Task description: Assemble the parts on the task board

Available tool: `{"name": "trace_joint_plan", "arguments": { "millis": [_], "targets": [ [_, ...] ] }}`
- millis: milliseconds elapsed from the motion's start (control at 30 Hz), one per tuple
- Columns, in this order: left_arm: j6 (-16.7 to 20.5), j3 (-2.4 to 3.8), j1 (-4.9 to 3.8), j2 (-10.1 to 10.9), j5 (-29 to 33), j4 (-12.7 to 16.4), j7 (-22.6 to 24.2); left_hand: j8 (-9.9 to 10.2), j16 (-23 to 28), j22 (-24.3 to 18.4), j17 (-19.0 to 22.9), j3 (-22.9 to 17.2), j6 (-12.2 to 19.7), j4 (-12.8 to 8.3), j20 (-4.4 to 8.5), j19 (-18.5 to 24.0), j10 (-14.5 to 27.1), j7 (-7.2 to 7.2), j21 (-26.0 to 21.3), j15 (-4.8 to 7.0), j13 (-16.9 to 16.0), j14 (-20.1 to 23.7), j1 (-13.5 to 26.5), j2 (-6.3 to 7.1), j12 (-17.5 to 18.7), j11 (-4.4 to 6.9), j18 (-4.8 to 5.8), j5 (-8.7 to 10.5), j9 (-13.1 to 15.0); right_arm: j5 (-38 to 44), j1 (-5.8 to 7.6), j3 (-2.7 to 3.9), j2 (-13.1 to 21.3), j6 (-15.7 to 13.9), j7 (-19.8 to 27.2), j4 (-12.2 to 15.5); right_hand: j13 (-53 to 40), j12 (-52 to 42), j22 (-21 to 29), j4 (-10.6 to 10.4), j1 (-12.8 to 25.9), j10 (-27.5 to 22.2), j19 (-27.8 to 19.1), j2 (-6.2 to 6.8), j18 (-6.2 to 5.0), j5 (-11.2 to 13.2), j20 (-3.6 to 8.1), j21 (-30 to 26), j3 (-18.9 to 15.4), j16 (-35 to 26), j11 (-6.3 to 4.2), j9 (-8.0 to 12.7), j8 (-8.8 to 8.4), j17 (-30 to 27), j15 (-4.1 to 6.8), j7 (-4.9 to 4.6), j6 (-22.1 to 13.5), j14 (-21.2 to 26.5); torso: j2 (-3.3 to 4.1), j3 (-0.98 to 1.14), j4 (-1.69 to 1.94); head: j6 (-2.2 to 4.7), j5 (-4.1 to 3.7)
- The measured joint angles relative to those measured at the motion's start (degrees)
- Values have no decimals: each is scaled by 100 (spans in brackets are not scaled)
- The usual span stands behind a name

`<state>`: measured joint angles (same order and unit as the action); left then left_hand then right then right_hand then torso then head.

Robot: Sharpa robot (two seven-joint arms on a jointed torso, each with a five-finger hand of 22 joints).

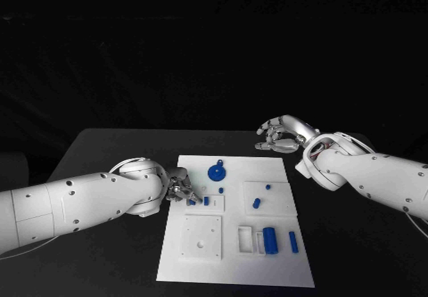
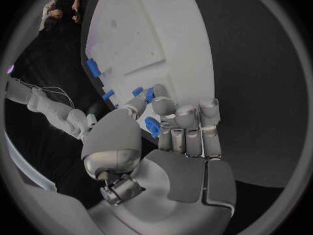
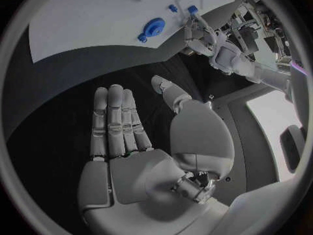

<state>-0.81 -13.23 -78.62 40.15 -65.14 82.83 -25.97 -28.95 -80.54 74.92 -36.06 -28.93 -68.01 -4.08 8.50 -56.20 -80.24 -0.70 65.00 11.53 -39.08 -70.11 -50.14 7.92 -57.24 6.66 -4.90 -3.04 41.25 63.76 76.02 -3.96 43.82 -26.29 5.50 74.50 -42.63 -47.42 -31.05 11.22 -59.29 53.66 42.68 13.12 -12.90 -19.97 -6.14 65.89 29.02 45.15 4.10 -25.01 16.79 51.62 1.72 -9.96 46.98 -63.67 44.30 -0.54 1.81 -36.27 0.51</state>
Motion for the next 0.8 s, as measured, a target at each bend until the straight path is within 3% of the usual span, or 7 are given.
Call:
{"name": "trace_joint_plan", "arguments": {
  "millis": [800],
  "targets": [
    [-102,8,-12,-9,15,-40,7,15,0,-1,-5,98,-8,50,-21,21,0,-2,0,-10,-3,-9,-34,41,0,0,0,0,4,0,0,0,-4,0,0,1,13,0,-5,-16,0,0,0,0,2,0,0,0,16,0,0,0,0,-1,0,-1,-21,0,0,1,-3,-10,-3]
  ]
}}
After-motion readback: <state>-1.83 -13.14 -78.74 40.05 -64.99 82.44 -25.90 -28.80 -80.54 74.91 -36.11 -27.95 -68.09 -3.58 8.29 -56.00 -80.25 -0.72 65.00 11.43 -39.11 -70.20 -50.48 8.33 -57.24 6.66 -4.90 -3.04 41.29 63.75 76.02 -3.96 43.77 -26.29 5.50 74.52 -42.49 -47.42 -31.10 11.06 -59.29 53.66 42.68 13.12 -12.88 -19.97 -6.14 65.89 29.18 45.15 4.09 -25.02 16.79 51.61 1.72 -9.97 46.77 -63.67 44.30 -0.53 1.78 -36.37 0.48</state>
